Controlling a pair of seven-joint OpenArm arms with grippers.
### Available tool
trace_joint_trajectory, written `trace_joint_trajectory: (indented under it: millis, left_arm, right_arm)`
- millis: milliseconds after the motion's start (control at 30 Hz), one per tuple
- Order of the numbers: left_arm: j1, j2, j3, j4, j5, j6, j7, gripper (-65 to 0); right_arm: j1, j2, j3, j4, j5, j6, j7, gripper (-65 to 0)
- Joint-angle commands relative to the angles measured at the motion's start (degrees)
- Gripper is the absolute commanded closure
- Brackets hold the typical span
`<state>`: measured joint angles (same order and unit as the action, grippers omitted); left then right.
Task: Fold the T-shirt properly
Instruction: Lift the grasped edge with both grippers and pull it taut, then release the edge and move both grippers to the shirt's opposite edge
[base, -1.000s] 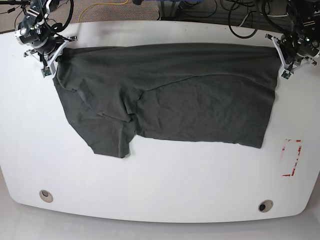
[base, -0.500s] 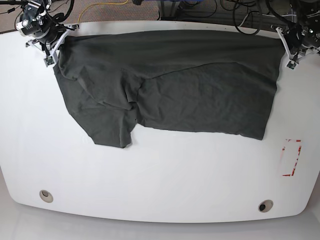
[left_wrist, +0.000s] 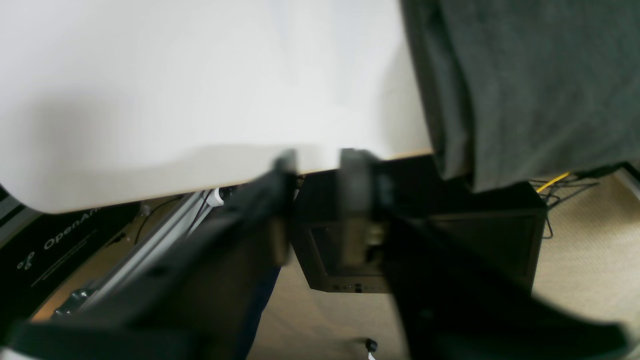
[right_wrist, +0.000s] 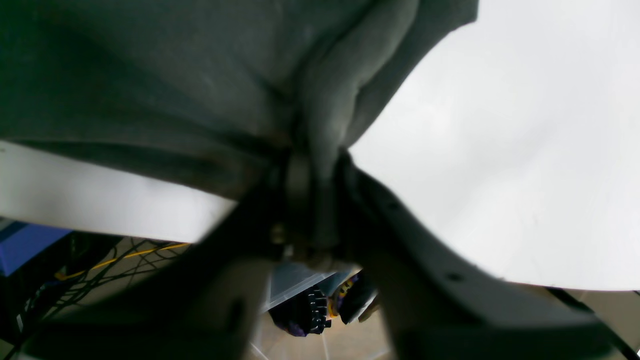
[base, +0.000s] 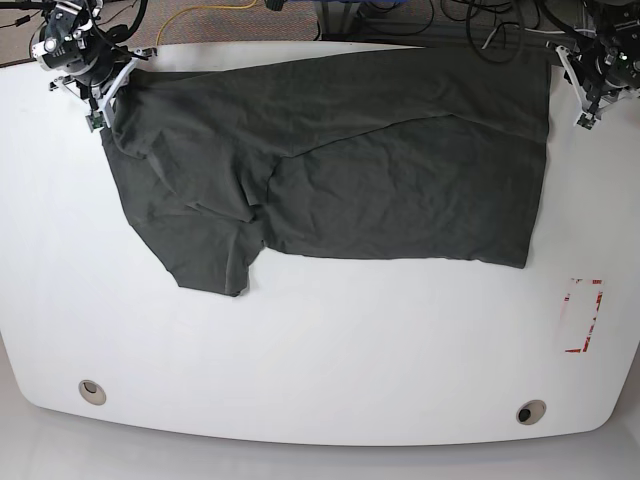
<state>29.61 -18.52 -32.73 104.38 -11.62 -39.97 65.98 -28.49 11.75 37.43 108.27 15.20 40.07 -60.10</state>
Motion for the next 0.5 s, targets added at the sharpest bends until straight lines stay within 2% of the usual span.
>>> trace_joint_trajectory:
  millis: [0, 33, 133, 200, 333, 467]
  left_arm:
    - [-0.1, -0.9, -0.5, 1.0, 0.1, 0.0, -0.1, -21.9]
    - [-0.1, -0.9, -0.5, 1.0, 0.1, 0.0, -0.1, -24.6]
    - [-0.3, -1.0, -0.5, 1.0, 0.1, 0.0, -0.1, -29.7]
    - [-1.2, -1.0, -0.5, 1.0, 0.1, 0.0, -0.1, -31.2]
    - [-3.4, -1.0, -1.6, 1.1, 0.1, 0.0, 0.0, -31.4]
    - [-7.1, -1.1, -2.5, 2.0, 0.1, 0.0, 3.1, -31.5]
  right_arm:
    - [0.0, 0.8, 0.4, 1.1, 0.1, -0.1, 0.6, -24.7]
    - [0.0, 0.8, 0.4, 1.2, 0.1, -0.1, 0.6, -31.1]
    - [-0.1, 0.8, 0.5, 1.2, 0.2, -0.1, 0.6, -43.9]
    - [-0.1, 0.6, 0.7, 1.3, 0.2, -0.1, 0.6, -48.2]
    - [-0.1, -0.9, 1.6, 3.4, 0.2, -0.1, 0.6, -49.3]
    - [-0.1, -1.9, 4.3, 6.9, 0.2, -0.1, 0.5, -49.0]
